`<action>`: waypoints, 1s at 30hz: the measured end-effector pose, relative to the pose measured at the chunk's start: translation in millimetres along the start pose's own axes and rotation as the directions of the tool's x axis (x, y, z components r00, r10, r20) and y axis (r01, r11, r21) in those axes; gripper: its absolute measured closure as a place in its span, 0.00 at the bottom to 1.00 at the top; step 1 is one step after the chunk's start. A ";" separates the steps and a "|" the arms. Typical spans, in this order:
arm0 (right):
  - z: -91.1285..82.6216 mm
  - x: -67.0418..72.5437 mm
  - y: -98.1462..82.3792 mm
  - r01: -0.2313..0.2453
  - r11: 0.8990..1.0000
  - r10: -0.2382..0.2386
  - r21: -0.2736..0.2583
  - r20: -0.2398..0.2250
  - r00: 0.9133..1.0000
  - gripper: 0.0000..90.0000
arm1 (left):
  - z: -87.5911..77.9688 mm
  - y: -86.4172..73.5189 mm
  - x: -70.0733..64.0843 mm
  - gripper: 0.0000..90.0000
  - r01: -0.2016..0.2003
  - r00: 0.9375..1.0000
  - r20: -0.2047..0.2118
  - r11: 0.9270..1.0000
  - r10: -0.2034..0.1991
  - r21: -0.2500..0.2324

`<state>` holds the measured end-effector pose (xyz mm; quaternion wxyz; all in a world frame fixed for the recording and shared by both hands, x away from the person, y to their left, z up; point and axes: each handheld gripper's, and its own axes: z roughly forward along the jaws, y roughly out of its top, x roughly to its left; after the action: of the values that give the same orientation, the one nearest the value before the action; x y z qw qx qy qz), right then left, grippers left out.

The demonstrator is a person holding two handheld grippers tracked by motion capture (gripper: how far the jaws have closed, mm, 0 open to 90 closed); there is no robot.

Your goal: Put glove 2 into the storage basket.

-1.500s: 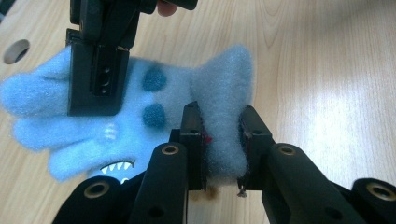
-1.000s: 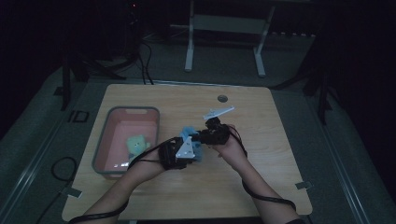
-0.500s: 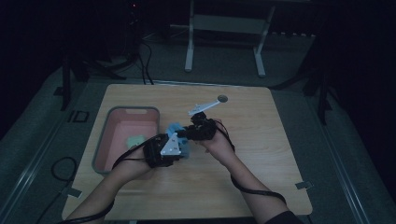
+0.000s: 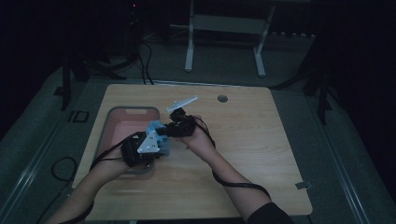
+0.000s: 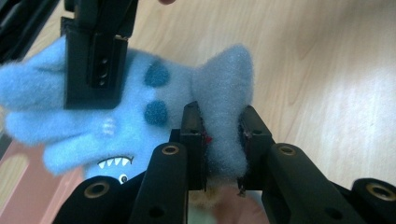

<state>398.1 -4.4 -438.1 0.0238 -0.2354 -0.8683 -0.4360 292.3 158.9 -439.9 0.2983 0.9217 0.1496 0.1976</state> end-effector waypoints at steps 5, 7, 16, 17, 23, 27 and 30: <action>21.9 6.2 8.6 0.001 1.000 -0.001 0.006 -0.022 1.000 0.88 | -6.4 -21.8 6.2 0.85 0.038 0.999 -0.014 0.999 -0.037 0.022; 29.2 7.8 10.8 0.000 1.000 0.000 0.010 -0.029 1.000 0.88 | -8.6 -28.6 8.0 0.85 0.047 0.999 -0.019 0.998 -0.047 0.031; 58.6 15.4 14.2 -0.012 1.000 0.013 0.012 -0.050 0.999 0.88 | -15.8 -50.5 13.8 0.85 0.079 0.997 -0.026 0.993 -0.077 0.084; 60.7 15.8 14.1 -0.017 1.000 0.018 0.015 -0.056 0.998 0.88 | -15.9 -53.4 13.9 0.85 0.083 0.996 -0.025 0.992 -0.081 0.090; 75.2 15.1 11.7 -0.024 0.999 0.027 0.041 -0.063 0.998 0.88 | -13.0 -61.0 12.6 0.85 0.085 0.996 -0.023 0.990 -0.083 0.111; 83.6 12.3 8.7 -0.038 0.997 0.041 0.063 -0.058 0.997 0.88 | -3.8 -68.0 15.5 0.85 0.104 0.995 -0.002 0.986 -0.104 0.129; 90.7 9.0 5.2 -0.035 0.995 0.039 0.091 -0.038 0.998 0.88 | 2.8 -70.4 16.8 0.85 0.104 0.994 0.010 0.984 -0.106 0.147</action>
<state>407.3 71.4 -488.1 0.0600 -0.2414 -0.8819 -0.4005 297.2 218.8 -480.2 0.2411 0.9337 0.2094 0.1619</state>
